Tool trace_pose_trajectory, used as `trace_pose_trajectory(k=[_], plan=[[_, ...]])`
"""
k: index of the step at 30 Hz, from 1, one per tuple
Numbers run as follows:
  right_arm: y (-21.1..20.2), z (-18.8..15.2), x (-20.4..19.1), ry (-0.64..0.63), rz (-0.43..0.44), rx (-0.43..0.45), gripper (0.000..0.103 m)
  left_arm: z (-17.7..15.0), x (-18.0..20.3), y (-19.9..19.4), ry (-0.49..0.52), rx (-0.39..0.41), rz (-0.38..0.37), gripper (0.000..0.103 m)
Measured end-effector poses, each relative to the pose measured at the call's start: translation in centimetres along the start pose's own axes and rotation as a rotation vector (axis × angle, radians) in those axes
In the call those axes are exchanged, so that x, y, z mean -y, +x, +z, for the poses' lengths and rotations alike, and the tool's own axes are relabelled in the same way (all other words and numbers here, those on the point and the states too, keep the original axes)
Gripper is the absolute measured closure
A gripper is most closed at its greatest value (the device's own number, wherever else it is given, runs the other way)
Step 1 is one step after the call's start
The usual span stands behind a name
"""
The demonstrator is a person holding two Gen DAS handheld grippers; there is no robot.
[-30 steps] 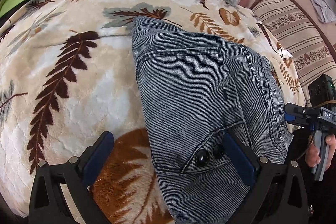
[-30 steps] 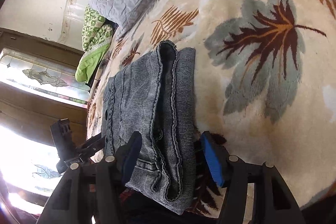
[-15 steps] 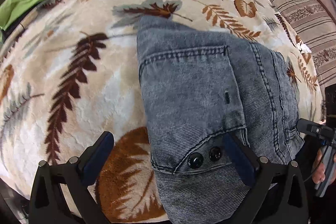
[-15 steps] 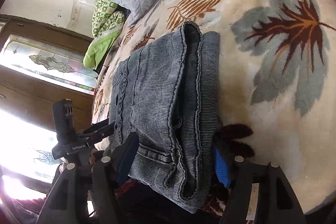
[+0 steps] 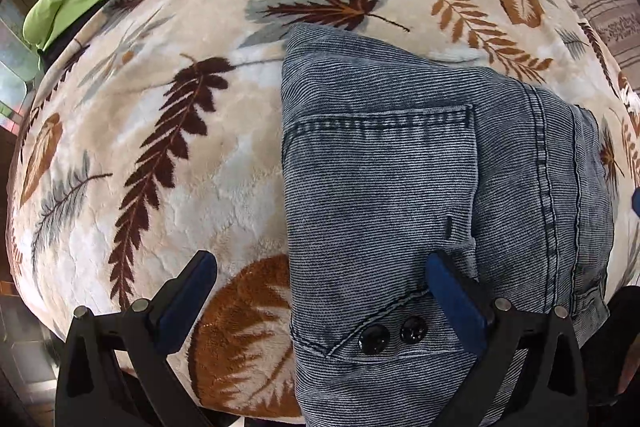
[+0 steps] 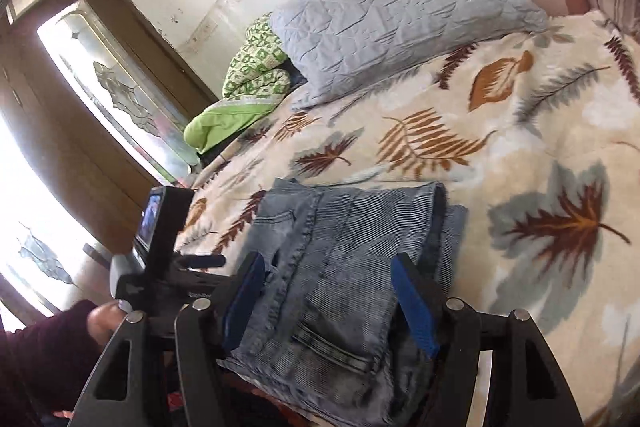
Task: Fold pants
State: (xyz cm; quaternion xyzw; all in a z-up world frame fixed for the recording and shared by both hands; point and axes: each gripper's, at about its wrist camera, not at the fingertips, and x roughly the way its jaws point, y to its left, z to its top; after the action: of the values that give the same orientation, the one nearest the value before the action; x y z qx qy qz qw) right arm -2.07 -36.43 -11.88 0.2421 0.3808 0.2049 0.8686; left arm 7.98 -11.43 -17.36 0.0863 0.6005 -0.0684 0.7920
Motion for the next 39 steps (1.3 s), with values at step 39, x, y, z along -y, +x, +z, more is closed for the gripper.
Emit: trace_pose_trajectory(k=[39], plan=[[3.1, -1.5, 6.8, 0.321, 0.356, -0.276, 0.034, 4.1, 2.4, 1.9, 0.013, 0.024, 0.353, 0.000]])
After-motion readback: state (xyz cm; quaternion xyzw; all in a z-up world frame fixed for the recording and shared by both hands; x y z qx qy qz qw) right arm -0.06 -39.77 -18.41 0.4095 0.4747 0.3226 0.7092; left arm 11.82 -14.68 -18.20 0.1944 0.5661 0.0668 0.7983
